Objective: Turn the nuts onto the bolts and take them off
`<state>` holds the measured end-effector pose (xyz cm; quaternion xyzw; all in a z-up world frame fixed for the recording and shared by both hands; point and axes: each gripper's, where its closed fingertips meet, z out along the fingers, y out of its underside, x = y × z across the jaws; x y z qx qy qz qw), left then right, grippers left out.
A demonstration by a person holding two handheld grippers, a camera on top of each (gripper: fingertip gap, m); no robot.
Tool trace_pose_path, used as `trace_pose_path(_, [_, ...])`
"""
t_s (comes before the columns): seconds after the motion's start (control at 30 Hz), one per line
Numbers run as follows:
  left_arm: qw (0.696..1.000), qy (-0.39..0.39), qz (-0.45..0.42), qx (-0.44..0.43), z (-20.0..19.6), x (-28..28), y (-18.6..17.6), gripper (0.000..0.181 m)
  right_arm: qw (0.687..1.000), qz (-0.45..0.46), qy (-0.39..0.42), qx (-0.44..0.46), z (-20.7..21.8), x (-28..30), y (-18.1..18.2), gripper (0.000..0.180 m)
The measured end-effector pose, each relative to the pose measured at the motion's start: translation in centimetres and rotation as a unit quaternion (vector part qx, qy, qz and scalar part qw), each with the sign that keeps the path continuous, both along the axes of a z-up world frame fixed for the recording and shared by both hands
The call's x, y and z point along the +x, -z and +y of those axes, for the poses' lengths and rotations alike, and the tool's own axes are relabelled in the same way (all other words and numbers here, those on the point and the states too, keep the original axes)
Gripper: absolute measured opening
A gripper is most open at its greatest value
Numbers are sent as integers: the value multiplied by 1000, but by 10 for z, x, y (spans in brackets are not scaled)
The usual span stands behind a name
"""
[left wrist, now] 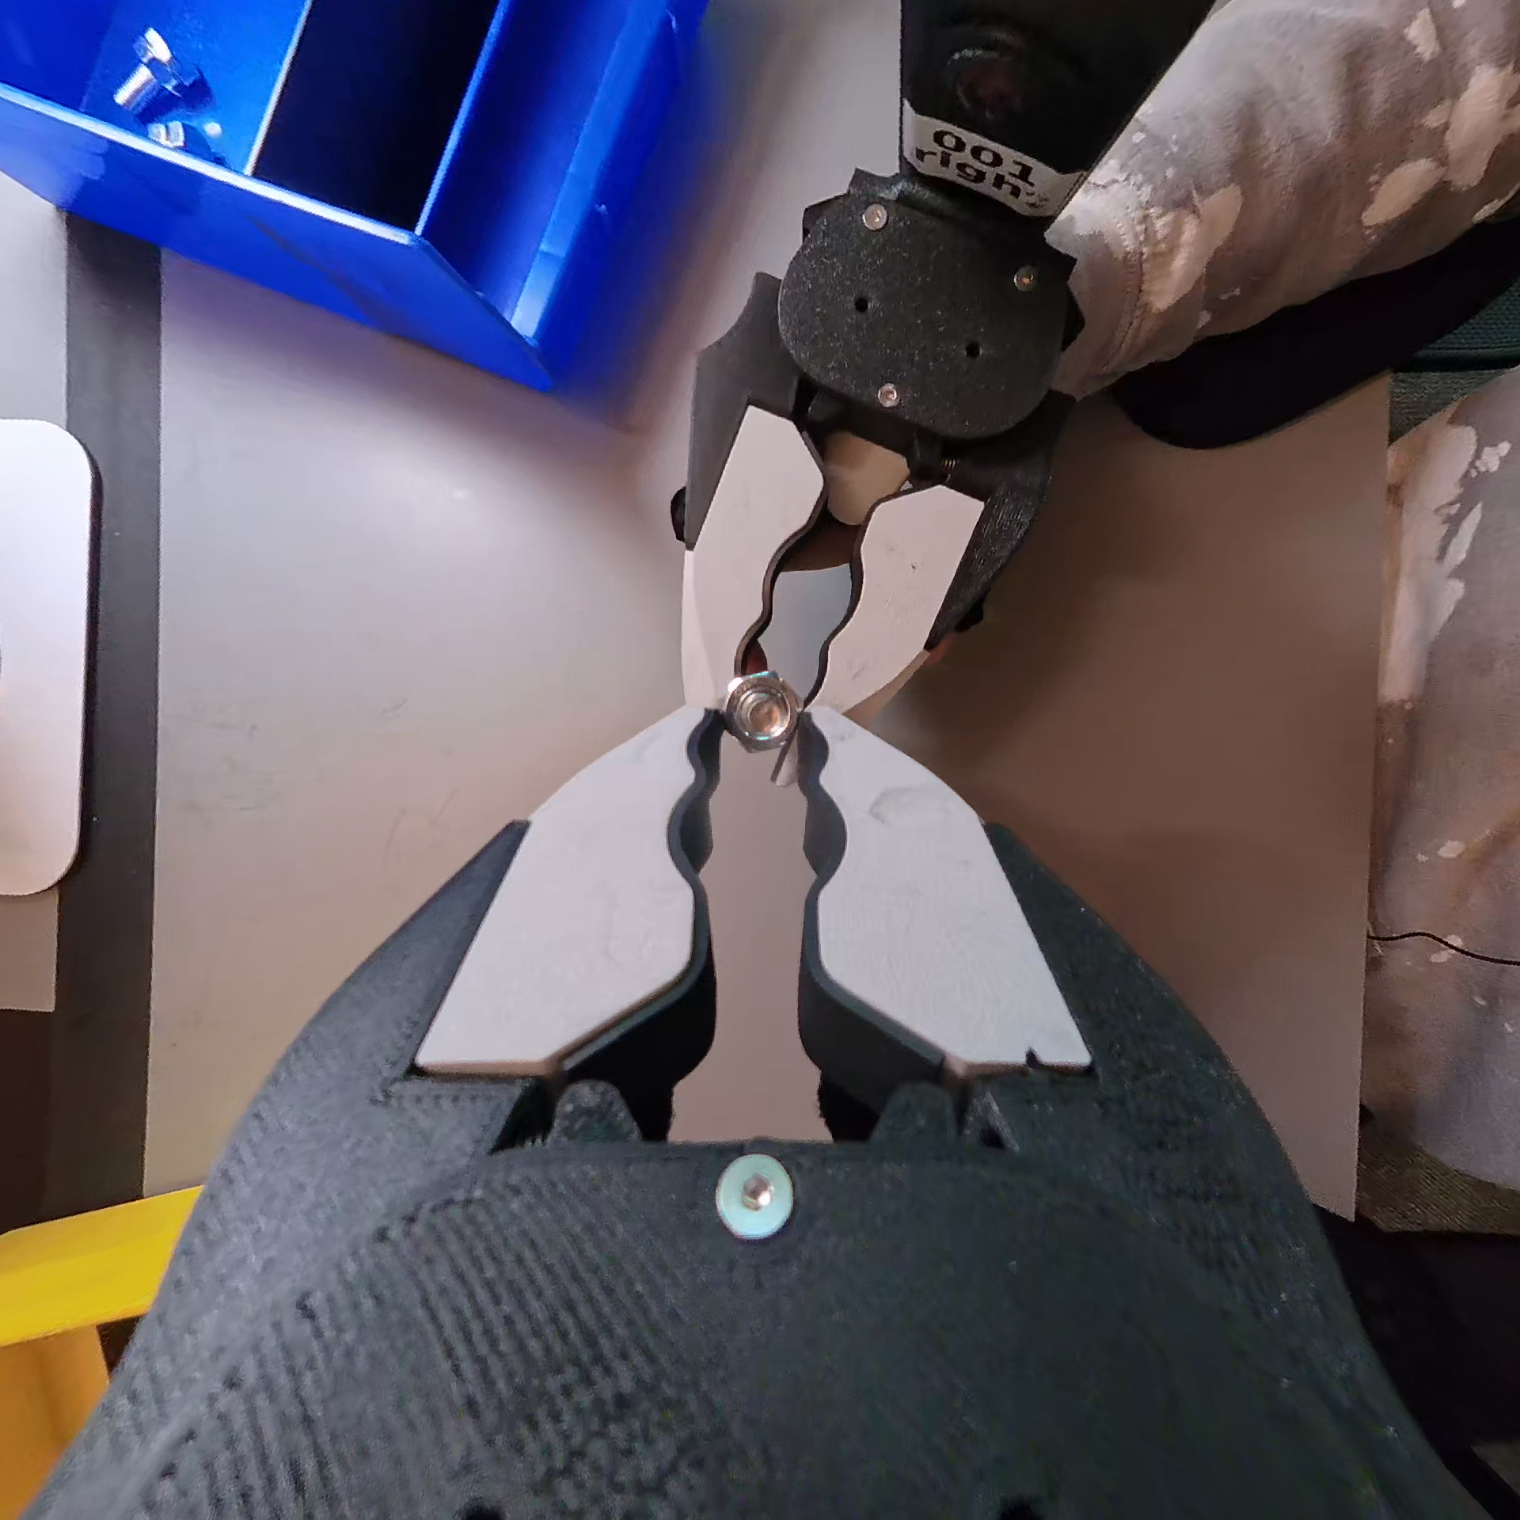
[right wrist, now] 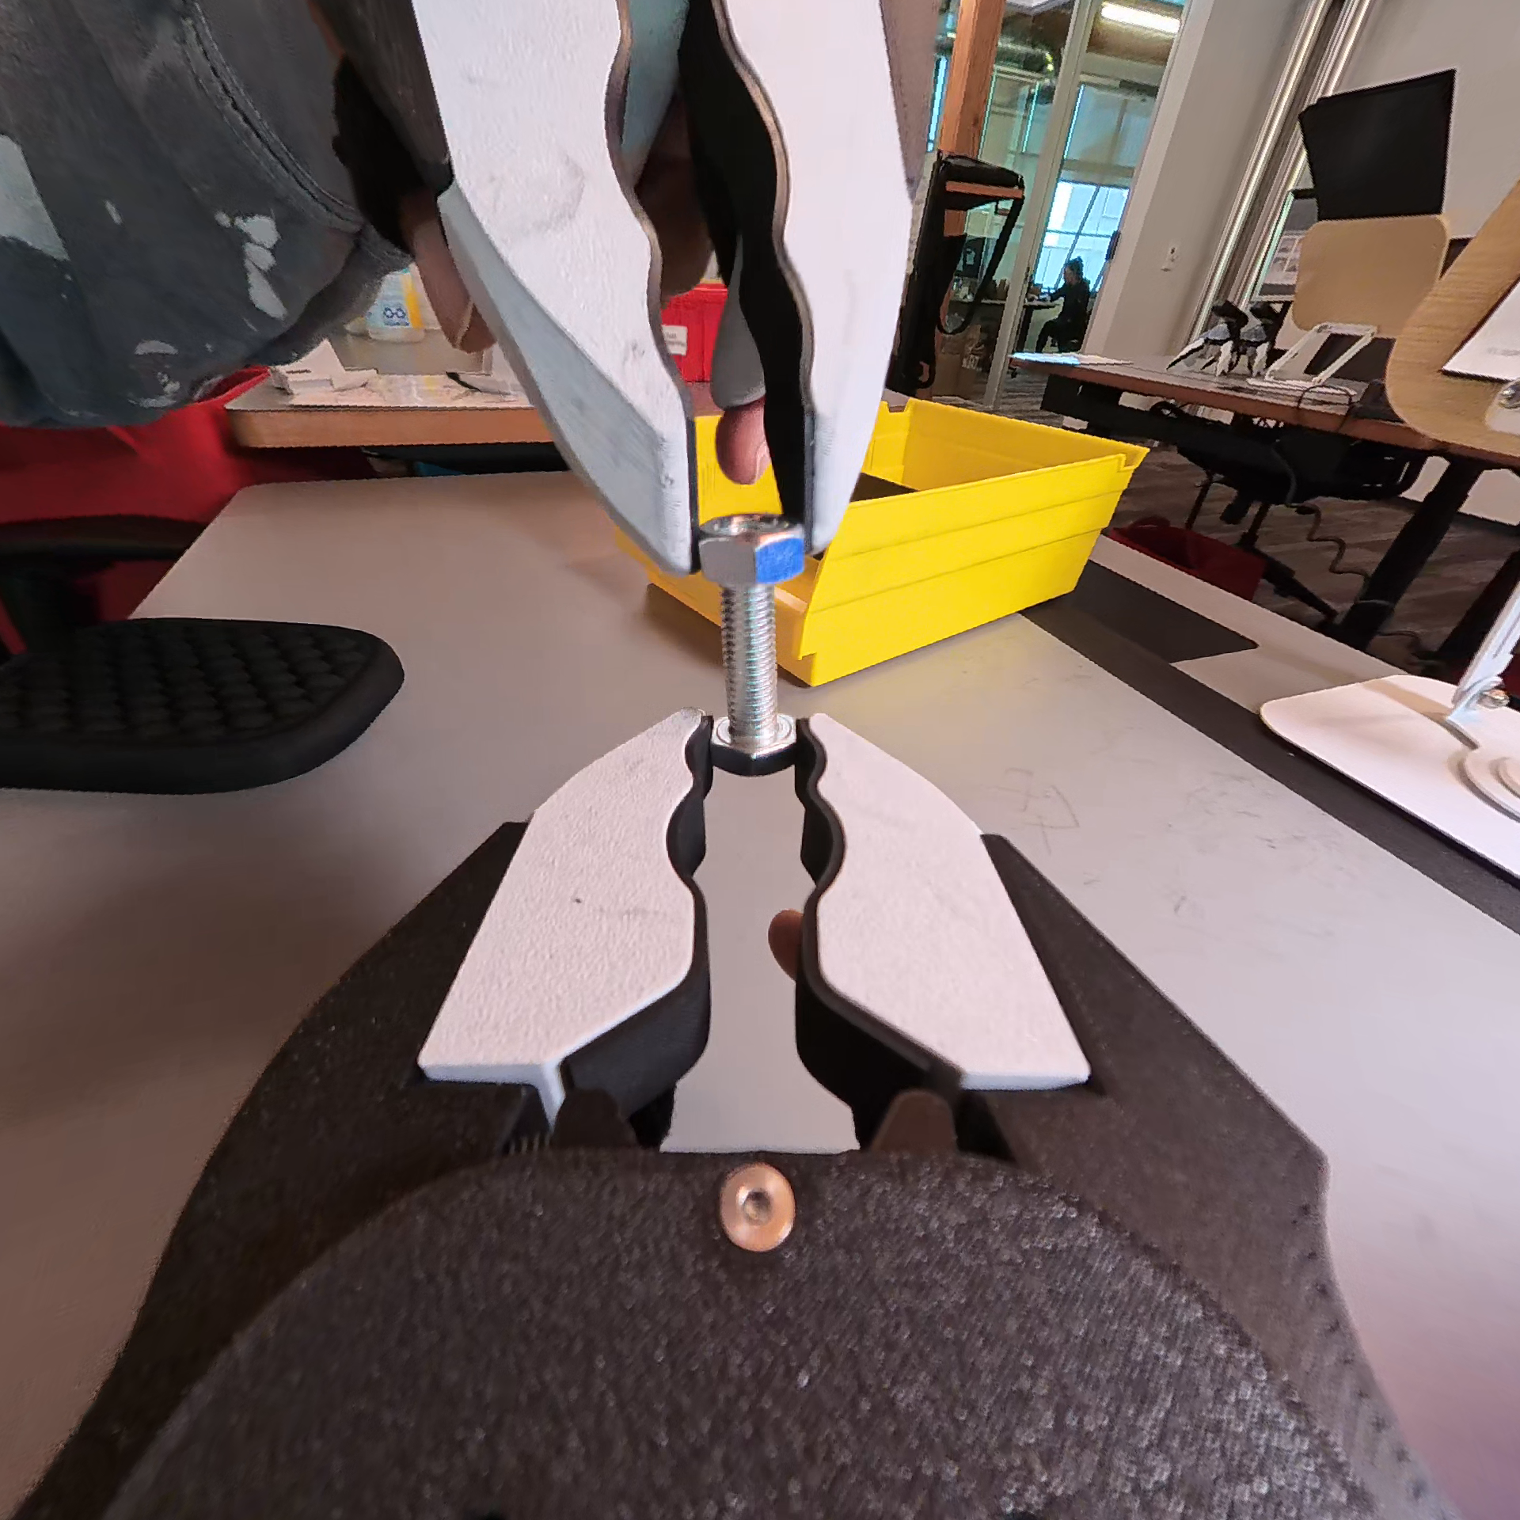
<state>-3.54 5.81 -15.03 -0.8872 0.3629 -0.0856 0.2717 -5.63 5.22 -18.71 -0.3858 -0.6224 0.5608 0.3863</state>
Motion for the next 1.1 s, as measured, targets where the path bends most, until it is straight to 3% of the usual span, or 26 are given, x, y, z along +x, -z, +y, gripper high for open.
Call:
trace_pose_path(0.03, [1000, 1, 2, -5, -1, 0, 2, 19, 1000, 1, 1, -1, 0, 0, 0, 18])
trace_pose_path(0.87, [999, -1, -31, 19, 0, 1, -4, 26, 1000, 8, 1, -4, -1, 0, 0, 18])
trace_pose_path(1.1, [980, -37, -142, 135, 4, -3, -28, 26, 1000, 16, 17, -8, 8, 0, -6, 18])
